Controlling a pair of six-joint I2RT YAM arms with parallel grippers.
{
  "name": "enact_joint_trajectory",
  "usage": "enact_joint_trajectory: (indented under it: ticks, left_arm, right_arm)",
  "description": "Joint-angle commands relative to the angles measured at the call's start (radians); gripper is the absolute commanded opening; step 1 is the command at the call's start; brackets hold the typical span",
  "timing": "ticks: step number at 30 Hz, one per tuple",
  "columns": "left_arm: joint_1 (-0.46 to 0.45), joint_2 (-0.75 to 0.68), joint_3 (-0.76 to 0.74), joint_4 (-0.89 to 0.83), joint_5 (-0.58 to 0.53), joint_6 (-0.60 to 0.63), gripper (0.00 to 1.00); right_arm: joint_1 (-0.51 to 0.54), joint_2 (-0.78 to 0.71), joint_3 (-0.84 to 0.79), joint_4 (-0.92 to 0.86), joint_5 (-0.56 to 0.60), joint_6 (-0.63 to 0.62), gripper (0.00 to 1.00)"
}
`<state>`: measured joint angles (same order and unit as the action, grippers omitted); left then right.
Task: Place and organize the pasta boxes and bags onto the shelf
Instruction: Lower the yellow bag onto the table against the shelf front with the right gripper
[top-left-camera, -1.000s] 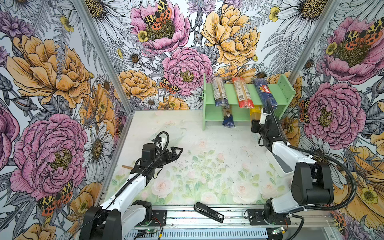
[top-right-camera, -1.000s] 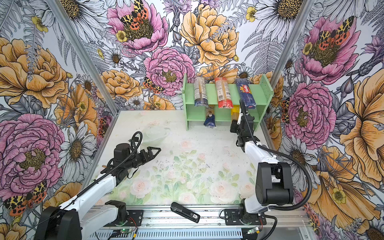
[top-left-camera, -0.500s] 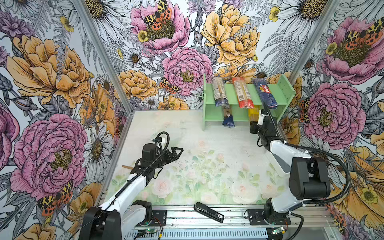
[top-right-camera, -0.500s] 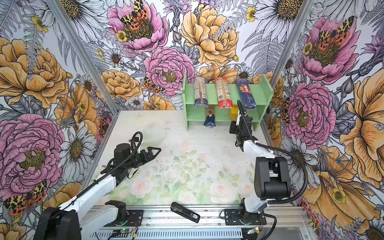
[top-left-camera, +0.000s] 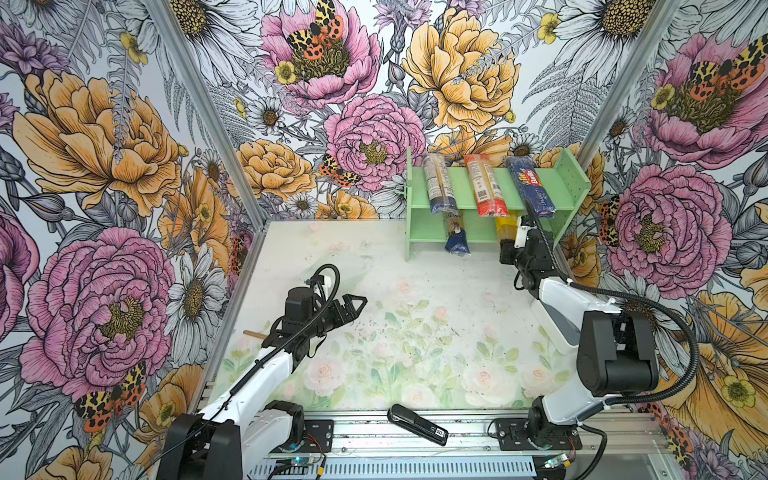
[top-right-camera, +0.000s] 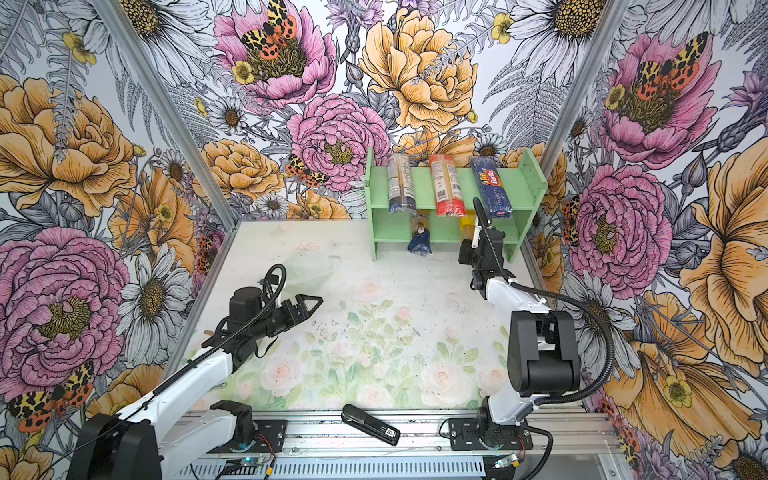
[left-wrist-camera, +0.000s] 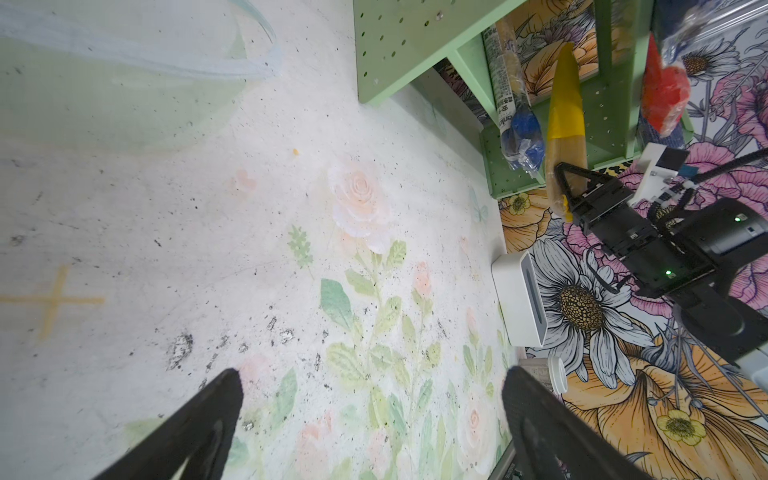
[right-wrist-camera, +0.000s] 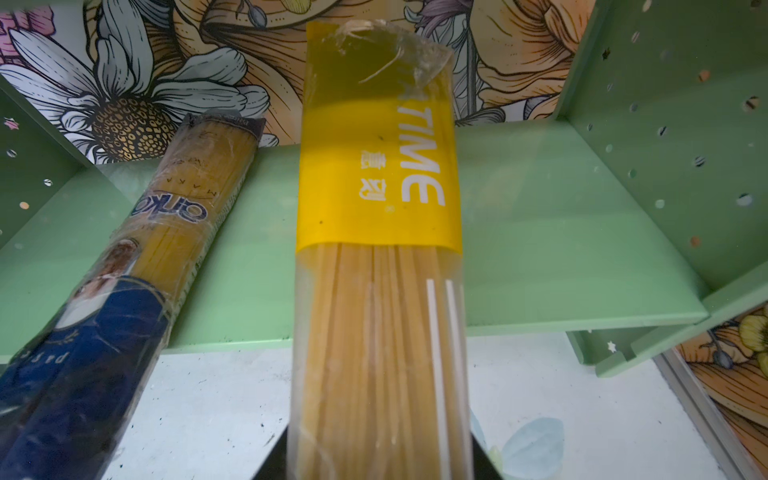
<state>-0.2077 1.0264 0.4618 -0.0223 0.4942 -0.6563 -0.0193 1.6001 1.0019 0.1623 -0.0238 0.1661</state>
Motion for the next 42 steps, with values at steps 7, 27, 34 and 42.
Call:
enact_joint_trajectory:
  ticks: [7, 27, 34, 42]
  left_arm:
    - [-0.007, -0.013, 0.026, 0.001, -0.017, 0.002, 0.99]
    - [-0.004, -0.014, 0.021, 0.004, -0.020, 0.003, 0.99]
    - [-0.004, -0.014, 0.021, 0.005, -0.019, 0.004, 0.99]
    - [-0.004, -0.013, 0.018, 0.010, -0.017, 0.004, 0.99]
  right_arm:
    - [-0.001, 0.011, 0.096, 0.173, 0.006, -0.025, 0.00]
    - [-0.006, 0.105, 0.132, 0.158, 0.024, -0.032, 0.00]
    - [-0.006, 0.120, 0.119, 0.149, 0.043, -0.031, 0.03]
    - [-0.006, 0.112, 0.103, 0.137, 0.056, -0.027, 0.12]
